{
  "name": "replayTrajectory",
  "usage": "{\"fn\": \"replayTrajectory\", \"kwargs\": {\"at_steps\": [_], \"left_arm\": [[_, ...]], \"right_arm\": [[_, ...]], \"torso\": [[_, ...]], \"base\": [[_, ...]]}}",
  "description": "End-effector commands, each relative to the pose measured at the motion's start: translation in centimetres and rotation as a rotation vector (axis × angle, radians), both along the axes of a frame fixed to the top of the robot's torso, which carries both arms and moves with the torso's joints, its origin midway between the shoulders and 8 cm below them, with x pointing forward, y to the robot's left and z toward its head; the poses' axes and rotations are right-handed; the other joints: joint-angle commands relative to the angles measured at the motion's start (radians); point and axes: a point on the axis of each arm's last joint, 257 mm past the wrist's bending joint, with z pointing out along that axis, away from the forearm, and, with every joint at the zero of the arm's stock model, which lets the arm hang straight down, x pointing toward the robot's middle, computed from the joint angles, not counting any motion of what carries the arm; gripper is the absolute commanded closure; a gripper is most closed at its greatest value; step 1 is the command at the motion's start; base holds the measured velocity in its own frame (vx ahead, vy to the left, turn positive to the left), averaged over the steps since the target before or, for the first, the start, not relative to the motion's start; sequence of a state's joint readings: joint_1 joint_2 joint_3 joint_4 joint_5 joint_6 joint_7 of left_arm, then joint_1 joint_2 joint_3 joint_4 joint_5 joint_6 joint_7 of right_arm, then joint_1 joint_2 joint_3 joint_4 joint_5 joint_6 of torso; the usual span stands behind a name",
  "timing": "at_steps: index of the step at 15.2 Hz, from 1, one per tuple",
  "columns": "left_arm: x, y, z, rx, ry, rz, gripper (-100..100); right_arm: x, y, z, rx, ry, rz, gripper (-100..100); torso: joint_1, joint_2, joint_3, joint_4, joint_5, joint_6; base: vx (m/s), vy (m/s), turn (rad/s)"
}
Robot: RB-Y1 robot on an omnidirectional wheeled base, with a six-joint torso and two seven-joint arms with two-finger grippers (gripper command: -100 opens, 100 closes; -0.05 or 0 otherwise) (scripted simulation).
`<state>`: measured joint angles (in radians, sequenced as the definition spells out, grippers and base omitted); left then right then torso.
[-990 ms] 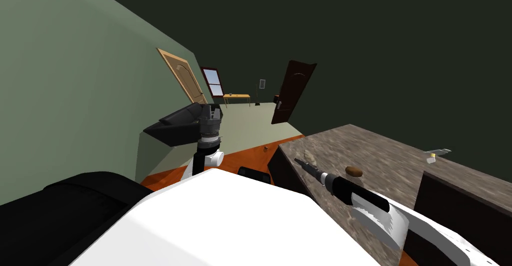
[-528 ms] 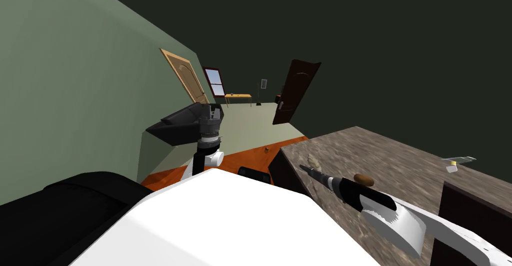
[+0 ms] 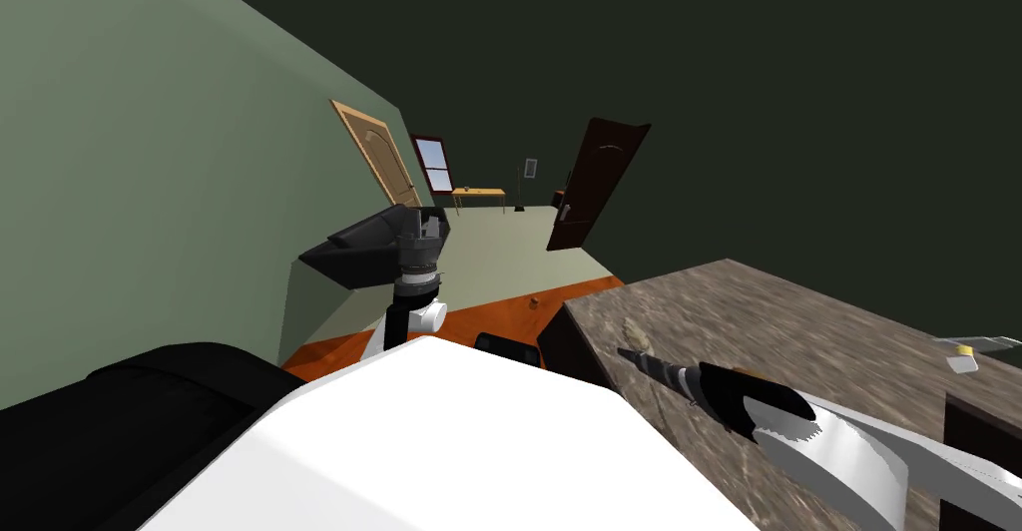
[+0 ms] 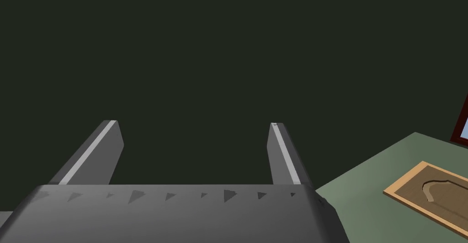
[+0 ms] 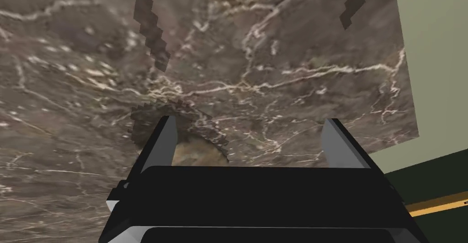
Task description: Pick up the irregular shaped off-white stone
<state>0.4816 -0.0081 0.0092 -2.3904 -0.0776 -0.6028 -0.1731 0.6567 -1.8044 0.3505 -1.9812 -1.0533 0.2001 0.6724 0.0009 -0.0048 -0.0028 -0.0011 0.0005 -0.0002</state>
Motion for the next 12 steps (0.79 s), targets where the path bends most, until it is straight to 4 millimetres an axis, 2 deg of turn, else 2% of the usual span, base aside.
{"fn": "replayTrajectory", "kwargs": {"at_steps": [1,2,3,5,8,10,12], "left_arm": [[0.0,0.0,0.0,0.000,0.000,0.000,0],[0.0,0.0,0.0,0.000,0.000,0.000,0],[0.0,0.0,0.0,0.000,0.000,0.000,0],[0.0,0.0,0.0,0.000,0.000,0.000,0],[0.0,0.0,0.0,0.000,0.000,0.000,0],[0.0,0.0,0.0,0.000,0.000,0.000,0],[0.0,0.0,0.0,0.000,0.000,0.000,0]], "right_arm": [[-1.0,-1.4,-0.2,-0.040,0.045,0.000,-100],[-2.1,-2.7,-0.2,-0.072,0.086,-0.003,-100],[-2.1,-2.7,-0.2,-0.072,0.086,-0.003,-100],[-3.9,-4.9,0.0,-0.127,0.154,-0.009,-100],[-3.9,-4.9,0.0,-0.127,0.154,-0.009,-100],[-5.2,-6.4,0.2,-0.165,0.201,-0.013,-100],[-5.2,-6.4,0.2,-0.165,0.201,-0.013,-100]], "torso": [[0.000,0.000,0.000,0.000,0.000,0.000],[0.000,0.000,0.000,0.000,0.000,0.000],[0.000,-0.001,-0.001,0.000,0.000,0.000],[0.000,-0.001,0.000,0.000,0.000,0.000],[0.000,-0.001,0.000,0.000,0.000,0.000],[0.000,0.002,0.001,0.000,0.000,0.000],[0.000,0.001,0.000,0.000,0.000,0.000]], "base": [[0.076,-0.001,0.059],[0.080,0.006,0.049],[0.071,0.000,0.034],[0.083,0.007,0.064],[0.056,0.003,0.016],[0.041,-0.002,0.039],[0.054,-0.003,0.033]]}}
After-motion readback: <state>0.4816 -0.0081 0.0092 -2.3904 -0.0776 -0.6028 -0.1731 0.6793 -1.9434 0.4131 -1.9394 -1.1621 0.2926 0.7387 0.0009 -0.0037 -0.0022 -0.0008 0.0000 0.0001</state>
